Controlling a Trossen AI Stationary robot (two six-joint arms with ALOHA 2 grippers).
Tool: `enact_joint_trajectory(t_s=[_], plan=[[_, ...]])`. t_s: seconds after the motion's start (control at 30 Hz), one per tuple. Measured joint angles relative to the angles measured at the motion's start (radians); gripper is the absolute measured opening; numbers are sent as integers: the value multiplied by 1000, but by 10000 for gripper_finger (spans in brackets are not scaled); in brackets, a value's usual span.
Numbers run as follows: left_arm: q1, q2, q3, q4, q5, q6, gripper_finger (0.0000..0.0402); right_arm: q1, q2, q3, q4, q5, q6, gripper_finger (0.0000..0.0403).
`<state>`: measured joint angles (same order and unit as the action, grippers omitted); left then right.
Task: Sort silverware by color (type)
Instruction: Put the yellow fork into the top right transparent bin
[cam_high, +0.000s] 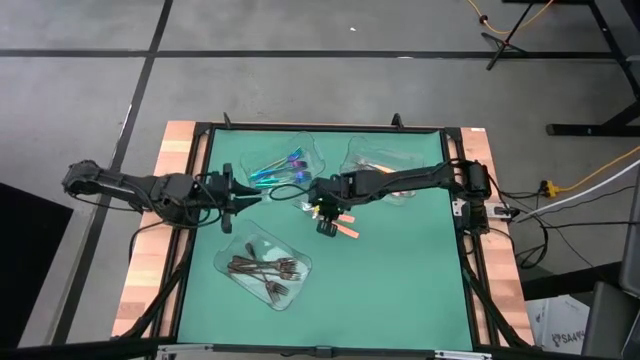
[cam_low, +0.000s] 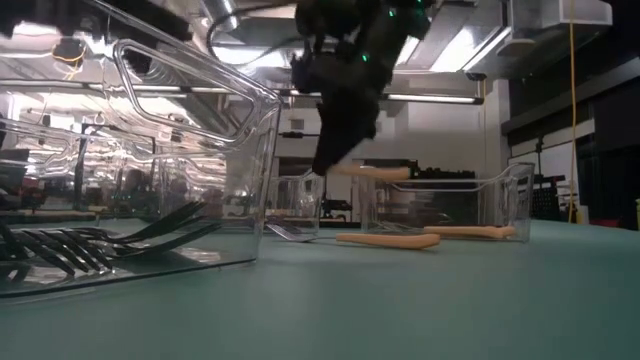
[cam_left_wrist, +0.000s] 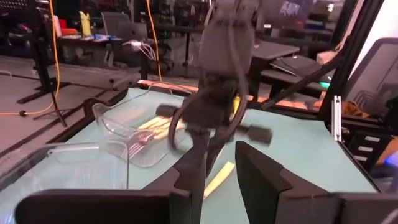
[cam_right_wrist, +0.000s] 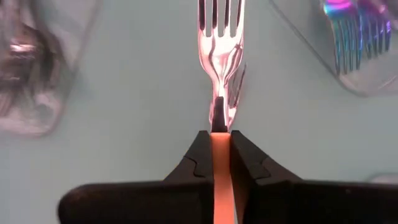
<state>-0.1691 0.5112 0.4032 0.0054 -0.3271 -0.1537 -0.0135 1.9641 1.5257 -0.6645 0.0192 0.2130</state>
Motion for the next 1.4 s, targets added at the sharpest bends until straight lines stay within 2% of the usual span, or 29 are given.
enact_joint_trajectory(t_s=[0.27, 0.43, 0.6, 0.8, 0.97, 1.1, 1.23, 1.4], plan=[[34, -174, -177, 60, -1, 0, 81, 0, -2, 208, -180, -13, -55, 7], [71, -276, -216, 58, -2, 49, 81, 0, -3, 336, -313, -15, -78, 8], [90, -384, -246, 49, -2, 110, 81, 0, -3, 443, -440, -73, -91, 8], [99, -510, -257, -60, -3, 130, 81, 0, -4, 532, -548, -83, -96, 9], [99, -509, -257, -131, -59, 102, 81, 1, -18, 570, -624, -144, -117, 9], [99, -509, -257, -253, -86, 30, 81, 0, -66, 570, -667, -177, -131, 9], [99, -509, -257, -301, -122, 4, 81, -8, -113, 570, -742, -126, -163, 9], [99, -509, -257, -308, -127, 14, 81, -17, -165, 570, -841, -11, -192, 9]])
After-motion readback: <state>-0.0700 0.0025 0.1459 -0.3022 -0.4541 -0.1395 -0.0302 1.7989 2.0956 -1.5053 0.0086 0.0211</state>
